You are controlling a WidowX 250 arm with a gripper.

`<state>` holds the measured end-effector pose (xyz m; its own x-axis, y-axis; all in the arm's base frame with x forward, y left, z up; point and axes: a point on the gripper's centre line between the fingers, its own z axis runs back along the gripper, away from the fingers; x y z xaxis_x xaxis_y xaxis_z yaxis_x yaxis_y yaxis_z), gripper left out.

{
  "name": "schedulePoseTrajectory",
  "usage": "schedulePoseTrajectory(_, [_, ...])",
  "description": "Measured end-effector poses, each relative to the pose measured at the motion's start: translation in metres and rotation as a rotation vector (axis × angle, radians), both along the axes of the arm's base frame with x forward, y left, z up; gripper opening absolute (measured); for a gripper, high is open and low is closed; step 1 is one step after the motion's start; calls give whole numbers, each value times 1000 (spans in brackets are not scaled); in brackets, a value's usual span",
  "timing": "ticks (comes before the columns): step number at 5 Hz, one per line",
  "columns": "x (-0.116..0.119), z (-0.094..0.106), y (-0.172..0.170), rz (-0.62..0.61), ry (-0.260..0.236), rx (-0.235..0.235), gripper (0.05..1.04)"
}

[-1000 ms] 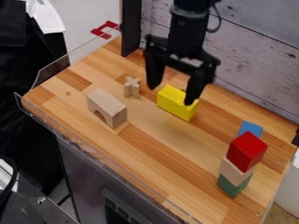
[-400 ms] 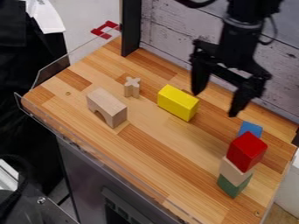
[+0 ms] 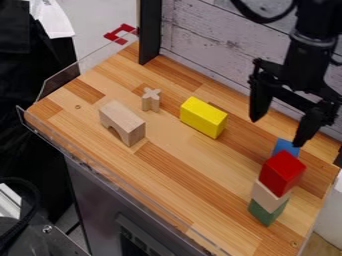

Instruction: Put the blue rectangle on top of the red cube

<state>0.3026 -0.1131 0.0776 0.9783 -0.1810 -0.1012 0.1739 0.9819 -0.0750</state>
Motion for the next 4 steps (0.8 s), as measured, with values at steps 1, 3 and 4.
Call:
schedulePoseTrajectory(1, [3,-5,-6,-3,11,-17,1001])
schedulePoseTrajectory(3, [6,-18,-12,77,36,-24,1001])
schedulePoseTrajectory(4, [6,-30,-13,202,65,-4,1001])
